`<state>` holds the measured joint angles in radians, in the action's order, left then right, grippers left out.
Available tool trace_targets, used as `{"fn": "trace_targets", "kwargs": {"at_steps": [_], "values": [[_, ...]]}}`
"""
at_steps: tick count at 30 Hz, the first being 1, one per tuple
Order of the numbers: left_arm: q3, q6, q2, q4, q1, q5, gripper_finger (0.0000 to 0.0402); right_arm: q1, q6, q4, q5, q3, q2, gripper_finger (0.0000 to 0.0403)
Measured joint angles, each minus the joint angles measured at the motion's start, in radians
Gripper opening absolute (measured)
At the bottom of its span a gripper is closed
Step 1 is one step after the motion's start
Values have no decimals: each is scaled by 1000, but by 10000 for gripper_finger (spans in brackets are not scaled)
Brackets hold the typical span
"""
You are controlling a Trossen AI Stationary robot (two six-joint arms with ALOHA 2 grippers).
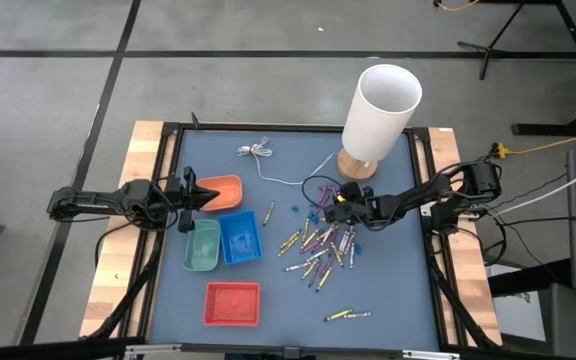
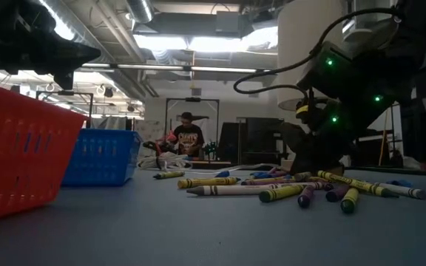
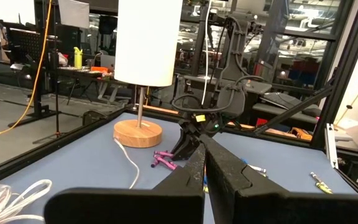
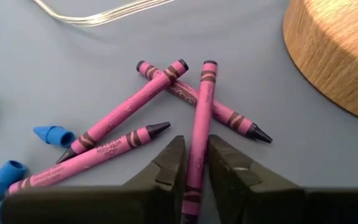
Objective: Sort crayons
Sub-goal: Put the violet crayon into the orange bin
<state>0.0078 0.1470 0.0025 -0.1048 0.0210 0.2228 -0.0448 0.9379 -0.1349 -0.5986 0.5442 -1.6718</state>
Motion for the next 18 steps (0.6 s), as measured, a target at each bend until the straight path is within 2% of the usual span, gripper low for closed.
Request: {"fn": "trace_targets", "kwargs": {"at_steps": [10,18], "values": [[0,0,0,0,0,0,0,0,-3,0,6,0,2,30],[0,0,0,0,0,0,0,0,-33,10,24,-1,25,30]]}}
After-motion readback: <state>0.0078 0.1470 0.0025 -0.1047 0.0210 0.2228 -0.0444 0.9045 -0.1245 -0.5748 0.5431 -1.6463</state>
